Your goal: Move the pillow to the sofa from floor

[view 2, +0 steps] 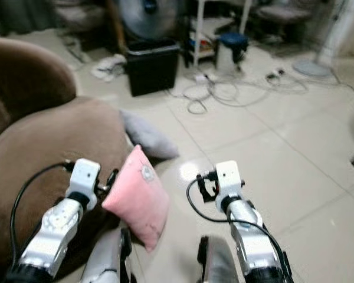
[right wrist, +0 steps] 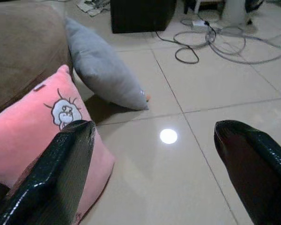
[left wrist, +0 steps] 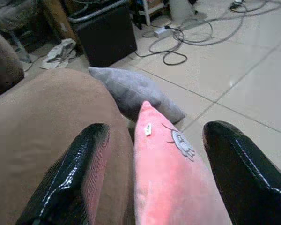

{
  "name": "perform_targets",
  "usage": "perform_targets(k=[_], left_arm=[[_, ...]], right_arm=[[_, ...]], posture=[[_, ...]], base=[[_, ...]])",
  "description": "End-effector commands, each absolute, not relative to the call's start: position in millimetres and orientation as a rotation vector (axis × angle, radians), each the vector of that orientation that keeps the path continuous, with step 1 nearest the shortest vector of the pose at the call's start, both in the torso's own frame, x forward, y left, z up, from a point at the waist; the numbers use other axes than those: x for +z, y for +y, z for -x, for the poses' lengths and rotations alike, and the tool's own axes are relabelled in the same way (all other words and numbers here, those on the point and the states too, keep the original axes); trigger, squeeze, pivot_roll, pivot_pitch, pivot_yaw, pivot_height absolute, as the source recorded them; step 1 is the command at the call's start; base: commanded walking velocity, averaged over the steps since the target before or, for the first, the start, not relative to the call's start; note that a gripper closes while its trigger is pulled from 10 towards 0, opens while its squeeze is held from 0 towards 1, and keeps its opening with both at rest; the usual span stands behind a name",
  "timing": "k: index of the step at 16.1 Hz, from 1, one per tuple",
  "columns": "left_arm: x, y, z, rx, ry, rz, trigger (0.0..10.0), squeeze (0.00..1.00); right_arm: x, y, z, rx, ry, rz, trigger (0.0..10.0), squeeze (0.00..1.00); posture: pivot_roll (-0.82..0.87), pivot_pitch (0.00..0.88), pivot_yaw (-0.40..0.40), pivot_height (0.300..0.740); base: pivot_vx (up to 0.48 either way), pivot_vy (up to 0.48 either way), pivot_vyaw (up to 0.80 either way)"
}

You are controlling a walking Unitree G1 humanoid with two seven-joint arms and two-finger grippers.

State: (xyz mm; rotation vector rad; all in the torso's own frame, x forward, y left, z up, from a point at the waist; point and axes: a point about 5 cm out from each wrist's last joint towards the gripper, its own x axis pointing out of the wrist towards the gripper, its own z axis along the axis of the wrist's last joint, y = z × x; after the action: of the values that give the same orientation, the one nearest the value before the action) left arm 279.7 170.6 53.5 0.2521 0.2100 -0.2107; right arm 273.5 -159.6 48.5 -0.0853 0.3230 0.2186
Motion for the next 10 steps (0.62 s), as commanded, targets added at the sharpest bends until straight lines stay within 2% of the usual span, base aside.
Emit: perform_targets(k=[1,5,6,8,10], left_arm=[[54,175,-277,-0.212,0.229,-0.286,10.0,0.0],[48,188,-275,-0.163,0.265,-0.292,10.0,0.0],[41,184,-275,-0.164,0.296,-0.263,10.0,0.0],[30,175,-277,-0.153,0.329,-0.208,10.0,0.0],[19,172,-281,-0.135,0.382,-0.222,10.0,0.0]], right_arm=[[46,-153,-271,0.237,0.344,0.075,10.0,0.0],[41,-140,-270,0.333,0.387,0.095,10.0,0.0],[47,-142,-272,0.335,0.376,0.109,10.0,0.0],[54,-152,-274,0.312,0.358,0.128,10.0,0.0],[58,-157,-270,0.311,0.359,0.15,10.0,0.0]], posture=[[0.1,0.085,0.024,0.595],[0.15,0.1,-0.022,0.595],[0.08,0.073,0.004,0.595],[0.01,0.097,-0.014,0.575],[-0.02,0.111,-0.017,0.555]], base=[[0.0,0.0,0.0],[0.0,0.0,0.0],[0.0,0.0,0.0],[0.0,0.0,0.0],[0.0,0.0,0.0]])
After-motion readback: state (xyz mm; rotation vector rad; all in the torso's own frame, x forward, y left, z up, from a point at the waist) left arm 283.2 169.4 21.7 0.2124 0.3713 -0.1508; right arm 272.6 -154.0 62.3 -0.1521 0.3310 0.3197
